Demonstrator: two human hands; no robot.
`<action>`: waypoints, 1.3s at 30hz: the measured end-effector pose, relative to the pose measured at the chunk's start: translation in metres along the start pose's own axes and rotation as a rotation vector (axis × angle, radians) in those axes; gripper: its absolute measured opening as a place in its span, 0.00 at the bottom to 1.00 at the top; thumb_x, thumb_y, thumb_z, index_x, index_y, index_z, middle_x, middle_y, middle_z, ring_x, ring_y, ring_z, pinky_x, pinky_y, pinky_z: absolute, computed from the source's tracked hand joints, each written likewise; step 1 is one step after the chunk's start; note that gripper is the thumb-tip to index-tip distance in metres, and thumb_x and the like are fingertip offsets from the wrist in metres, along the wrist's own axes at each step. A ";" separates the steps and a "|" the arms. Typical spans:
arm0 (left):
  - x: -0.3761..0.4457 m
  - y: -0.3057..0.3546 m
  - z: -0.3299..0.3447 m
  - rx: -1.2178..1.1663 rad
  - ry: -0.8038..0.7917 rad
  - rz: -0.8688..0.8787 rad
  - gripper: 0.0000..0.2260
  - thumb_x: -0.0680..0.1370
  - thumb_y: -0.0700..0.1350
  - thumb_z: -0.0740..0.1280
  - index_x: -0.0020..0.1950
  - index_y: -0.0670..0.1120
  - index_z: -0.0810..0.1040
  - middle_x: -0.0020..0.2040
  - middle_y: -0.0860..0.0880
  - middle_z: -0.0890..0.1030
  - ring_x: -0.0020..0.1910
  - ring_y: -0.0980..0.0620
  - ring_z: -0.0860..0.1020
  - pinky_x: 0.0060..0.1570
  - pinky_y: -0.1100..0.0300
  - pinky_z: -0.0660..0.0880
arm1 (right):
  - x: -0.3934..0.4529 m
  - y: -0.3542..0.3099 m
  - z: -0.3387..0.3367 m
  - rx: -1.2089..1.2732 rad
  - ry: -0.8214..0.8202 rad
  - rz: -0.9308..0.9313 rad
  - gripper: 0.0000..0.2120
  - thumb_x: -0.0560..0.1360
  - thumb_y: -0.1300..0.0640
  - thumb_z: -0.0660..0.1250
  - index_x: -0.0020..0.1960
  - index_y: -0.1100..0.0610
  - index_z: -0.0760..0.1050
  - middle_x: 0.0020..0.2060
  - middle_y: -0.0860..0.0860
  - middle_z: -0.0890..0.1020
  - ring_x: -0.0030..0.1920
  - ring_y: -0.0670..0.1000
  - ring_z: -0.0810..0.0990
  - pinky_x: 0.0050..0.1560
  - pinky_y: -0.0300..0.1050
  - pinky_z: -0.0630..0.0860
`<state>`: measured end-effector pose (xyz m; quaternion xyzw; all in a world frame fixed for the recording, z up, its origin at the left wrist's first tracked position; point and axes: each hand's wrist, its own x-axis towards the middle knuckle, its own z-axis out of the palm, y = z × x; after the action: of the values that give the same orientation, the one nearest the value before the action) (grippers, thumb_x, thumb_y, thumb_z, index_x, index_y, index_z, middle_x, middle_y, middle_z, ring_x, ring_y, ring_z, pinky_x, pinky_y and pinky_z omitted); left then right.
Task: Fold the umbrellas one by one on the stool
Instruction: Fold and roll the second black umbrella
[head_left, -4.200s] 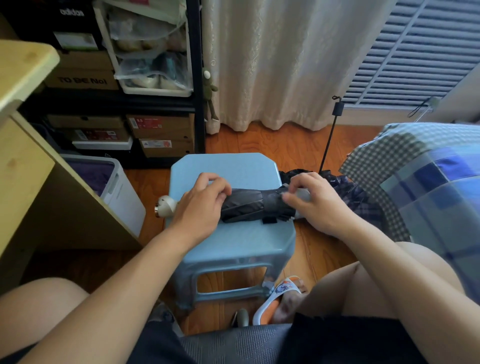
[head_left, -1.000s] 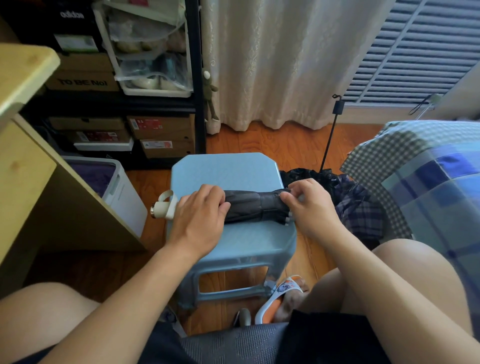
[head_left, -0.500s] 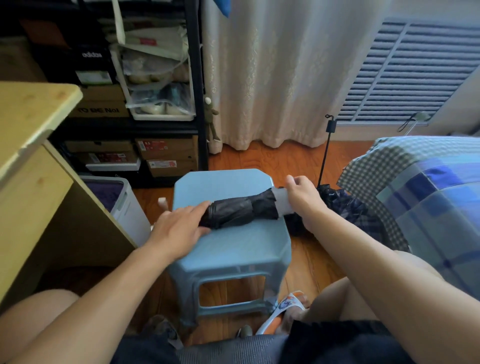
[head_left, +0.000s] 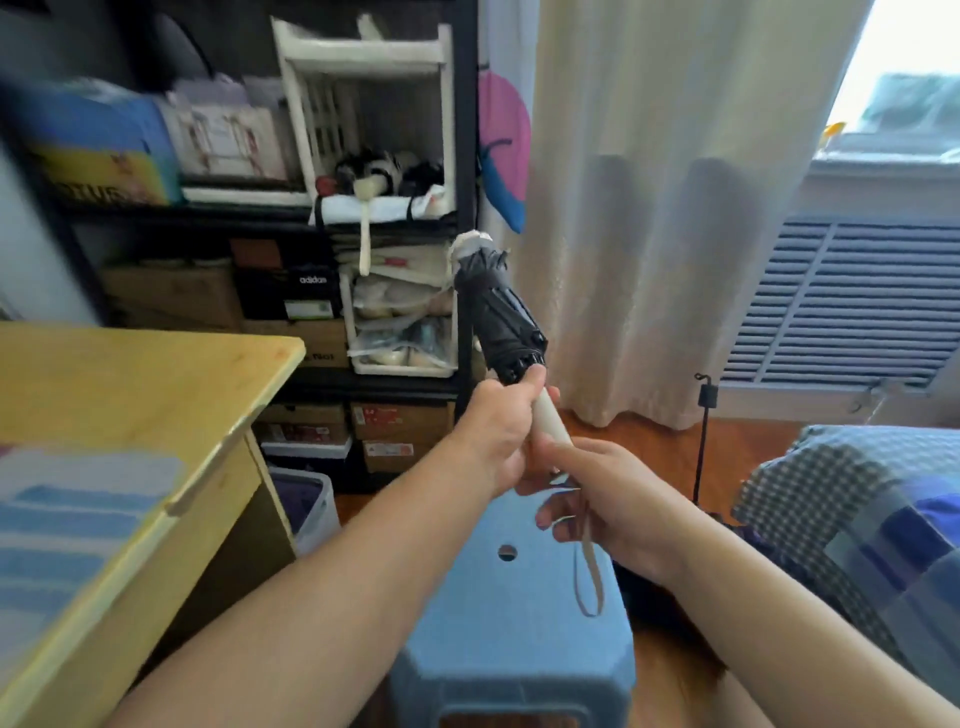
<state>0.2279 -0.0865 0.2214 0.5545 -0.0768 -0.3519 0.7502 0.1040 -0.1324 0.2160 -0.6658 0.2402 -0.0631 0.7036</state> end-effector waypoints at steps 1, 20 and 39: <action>0.002 0.014 0.004 0.019 0.016 0.026 0.11 0.84 0.48 0.66 0.57 0.39 0.74 0.45 0.45 0.80 0.38 0.47 0.78 0.42 0.51 0.78 | 0.002 -0.015 -0.002 -0.064 0.022 -0.004 0.15 0.83 0.49 0.65 0.55 0.62 0.77 0.38 0.56 0.79 0.30 0.50 0.75 0.31 0.43 0.71; 0.117 0.199 -0.240 1.477 0.439 0.217 0.09 0.85 0.52 0.60 0.60 0.51 0.76 0.54 0.52 0.80 0.50 0.51 0.79 0.52 0.51 0.79 | 0.125 -0.192 0.057 -0.348 0.248 -0.152 0.20 0.79 0.40 0.65 0.46 0.58 0.77 0.25 0.47 0.67 0.23 0.48 0.63 0.28 0.42 0.60; 0.197 0.190 -0.276 1.804 0.384 0.059 0.21 0.83 0.49 0.60 0.76 0.51 0.66 0.73 0.45 0.68 0.71 0.42 0.67 0.64 0.47 0.71 | 0.444 -0.296 0.138 -0.739 0.371 -0.139 0.24 0.84 0.45 0.60 0.67 0.64 0.67 0.49 0.58 0.74 0.45 0.57 0.75 0.38 0.46 0.68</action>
<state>0.5974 0.0329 0.2324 0.9759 -0.2102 -0.0415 0.0424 0.6195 -0.2200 0.3896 -0.8654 0.3236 -0.1390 0.3564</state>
